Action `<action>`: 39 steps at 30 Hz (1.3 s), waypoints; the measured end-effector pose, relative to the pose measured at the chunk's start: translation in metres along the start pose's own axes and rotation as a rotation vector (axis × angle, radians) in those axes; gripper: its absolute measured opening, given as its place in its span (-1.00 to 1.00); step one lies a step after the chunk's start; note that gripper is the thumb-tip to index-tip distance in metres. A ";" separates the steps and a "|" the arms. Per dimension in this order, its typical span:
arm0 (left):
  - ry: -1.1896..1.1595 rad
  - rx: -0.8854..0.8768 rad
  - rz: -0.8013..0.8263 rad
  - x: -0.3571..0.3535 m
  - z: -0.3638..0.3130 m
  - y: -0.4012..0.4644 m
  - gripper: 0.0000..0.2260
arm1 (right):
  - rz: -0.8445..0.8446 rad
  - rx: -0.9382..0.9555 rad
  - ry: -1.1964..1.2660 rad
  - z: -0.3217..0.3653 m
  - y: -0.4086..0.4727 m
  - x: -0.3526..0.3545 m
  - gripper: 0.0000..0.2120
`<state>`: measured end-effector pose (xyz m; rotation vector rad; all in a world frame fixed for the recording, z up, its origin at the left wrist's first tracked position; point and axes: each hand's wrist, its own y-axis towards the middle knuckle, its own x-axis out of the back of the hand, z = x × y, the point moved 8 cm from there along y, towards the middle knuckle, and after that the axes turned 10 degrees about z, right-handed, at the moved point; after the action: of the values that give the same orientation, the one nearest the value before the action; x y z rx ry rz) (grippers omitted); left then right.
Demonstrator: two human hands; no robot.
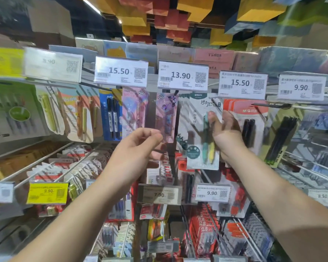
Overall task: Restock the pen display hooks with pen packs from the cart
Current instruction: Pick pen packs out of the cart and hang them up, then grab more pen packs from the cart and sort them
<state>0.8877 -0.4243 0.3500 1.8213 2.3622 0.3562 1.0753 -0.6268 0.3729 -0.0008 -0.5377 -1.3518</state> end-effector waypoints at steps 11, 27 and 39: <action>-0.169 0.043 0.038 0.012 0.015 -0.030 -0.90 | -0.038 -0.203 -0.045 -0.007 -0.003 -0.019 -0.30; -0.419 0.120 0.344 -0.054 0.055 -0.072 -0.87 | -0.370 0.130 -0.022 -0.010 -0.178 0.041 -0.84; -0.405 0.296 0.756 -0.269 0.069 -0.164 -0.86 | -0.624 -0.233 0.223 -0.111 -0.386 0.190 -0.78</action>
<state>0.8216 -0.7162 0.2303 2.5730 1.4548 -0.2952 0.7813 -0.9270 0.2284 0.1351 -0.1877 -1.9887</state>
